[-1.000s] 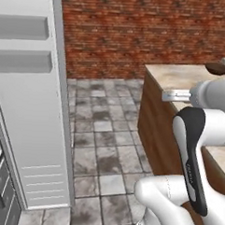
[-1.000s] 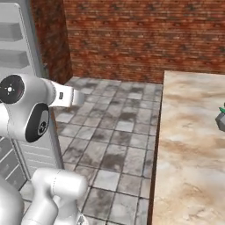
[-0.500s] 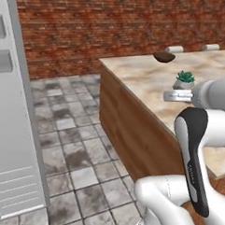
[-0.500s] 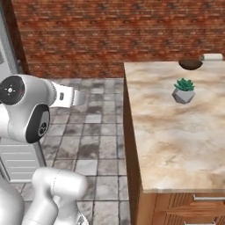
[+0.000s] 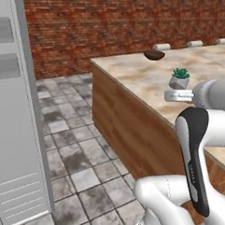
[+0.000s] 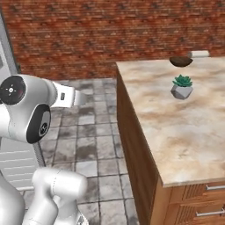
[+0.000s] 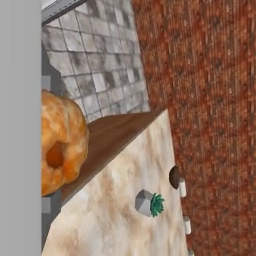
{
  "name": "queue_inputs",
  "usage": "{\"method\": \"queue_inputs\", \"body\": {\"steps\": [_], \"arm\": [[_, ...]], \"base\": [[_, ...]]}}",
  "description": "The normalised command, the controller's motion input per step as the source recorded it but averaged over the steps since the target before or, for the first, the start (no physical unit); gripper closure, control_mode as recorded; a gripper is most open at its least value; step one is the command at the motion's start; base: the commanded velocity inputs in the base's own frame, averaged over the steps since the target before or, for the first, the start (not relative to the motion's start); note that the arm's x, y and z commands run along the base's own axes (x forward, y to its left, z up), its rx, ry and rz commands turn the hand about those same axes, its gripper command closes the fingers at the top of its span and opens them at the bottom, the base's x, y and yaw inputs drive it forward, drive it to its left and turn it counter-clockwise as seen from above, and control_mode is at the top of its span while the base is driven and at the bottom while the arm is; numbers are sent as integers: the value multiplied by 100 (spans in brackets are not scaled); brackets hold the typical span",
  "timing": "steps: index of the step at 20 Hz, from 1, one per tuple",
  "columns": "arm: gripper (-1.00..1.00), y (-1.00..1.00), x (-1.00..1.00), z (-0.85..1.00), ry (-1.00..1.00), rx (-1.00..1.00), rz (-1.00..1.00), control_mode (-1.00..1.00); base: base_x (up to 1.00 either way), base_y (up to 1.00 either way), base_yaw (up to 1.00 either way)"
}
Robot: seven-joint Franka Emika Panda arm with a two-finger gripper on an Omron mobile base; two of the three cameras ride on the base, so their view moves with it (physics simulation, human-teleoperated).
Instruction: Retrieve the tangerine and banana from the fridge and place them into the bowl on the dining table.
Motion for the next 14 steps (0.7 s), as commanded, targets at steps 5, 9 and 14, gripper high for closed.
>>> {"method": "queue_inputs", "body": {"steps": [5,9,14], "arm": [[100,0,0,0,0,0,0,100],[100,0,0,0,0,0,0,100],[100,0,0,0,0,0,0,100]], "base": [[25,63,-20],[36,40,-10],[46,15,0]]}}
